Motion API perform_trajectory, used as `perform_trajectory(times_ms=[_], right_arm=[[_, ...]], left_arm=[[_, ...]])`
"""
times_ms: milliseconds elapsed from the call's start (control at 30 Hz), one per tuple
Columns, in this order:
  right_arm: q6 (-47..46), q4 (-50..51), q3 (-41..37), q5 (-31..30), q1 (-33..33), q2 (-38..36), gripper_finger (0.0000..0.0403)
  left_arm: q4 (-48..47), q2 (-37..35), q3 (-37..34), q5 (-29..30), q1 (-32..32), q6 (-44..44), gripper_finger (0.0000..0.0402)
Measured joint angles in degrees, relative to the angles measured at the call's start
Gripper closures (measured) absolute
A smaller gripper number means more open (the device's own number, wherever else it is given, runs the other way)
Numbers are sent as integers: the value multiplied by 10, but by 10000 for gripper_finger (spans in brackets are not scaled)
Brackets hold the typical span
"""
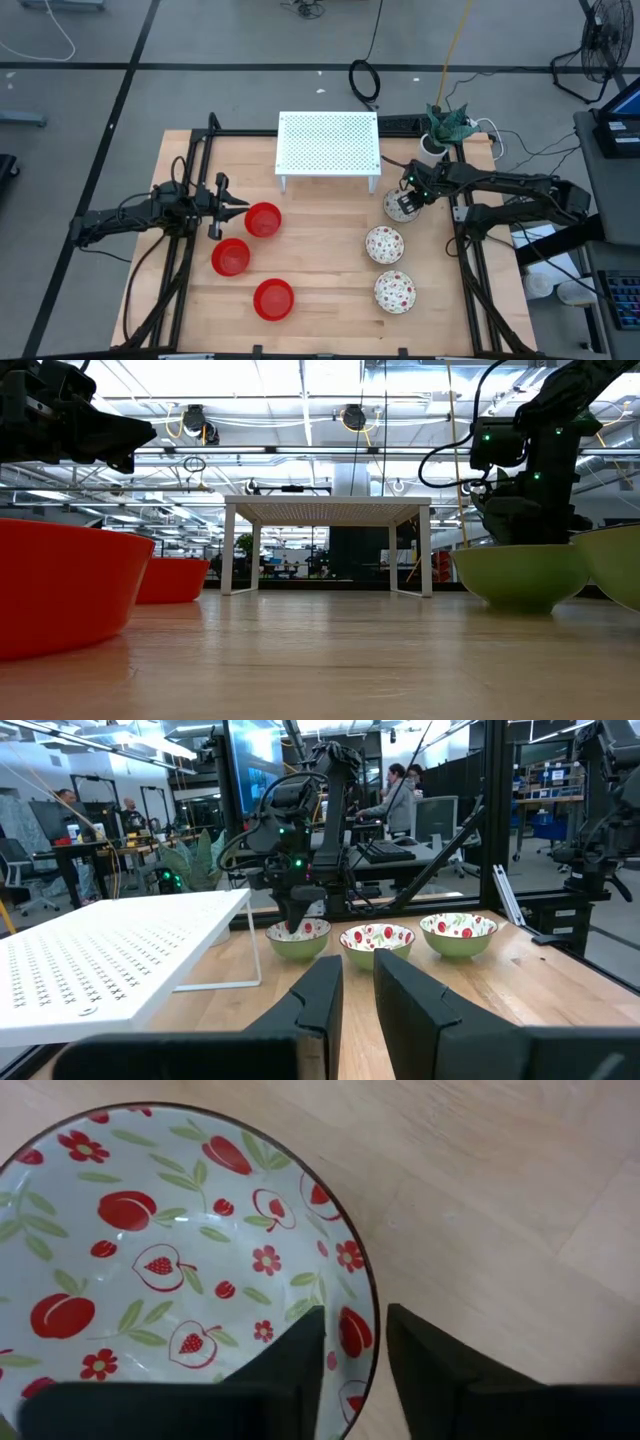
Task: Pick & Place Mini bowls
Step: Put the top white patterned bowl on the shelf
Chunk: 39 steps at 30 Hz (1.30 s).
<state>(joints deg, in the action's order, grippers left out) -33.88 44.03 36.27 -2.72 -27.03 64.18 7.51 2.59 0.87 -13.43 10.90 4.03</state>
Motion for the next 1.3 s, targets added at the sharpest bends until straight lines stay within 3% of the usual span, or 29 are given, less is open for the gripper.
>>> perform_trajectory(times_ms=[233, 500, 800, 1067, 1300], right_arm=[[18, 11, 3, 0, 0, -2, 392], [25, 12, 1, 6, 0, -27, 398], [17, 27, -2, -3, 0, -128, 402], [6, 8, -2, 39, 1, -202, 402], [2, -15, -1, 79, 2, -225, 402]], left_arm=[[0, 0, 0, 0, 0, 0, 337], [0, 0, 0, 0, 0, 0, 337], [0, 0, 0, 0, 0, 0, 337], [0, 0, 0, 0, 0, 0, 337], [0, 0, 0, 0, 0, 0, 337]])
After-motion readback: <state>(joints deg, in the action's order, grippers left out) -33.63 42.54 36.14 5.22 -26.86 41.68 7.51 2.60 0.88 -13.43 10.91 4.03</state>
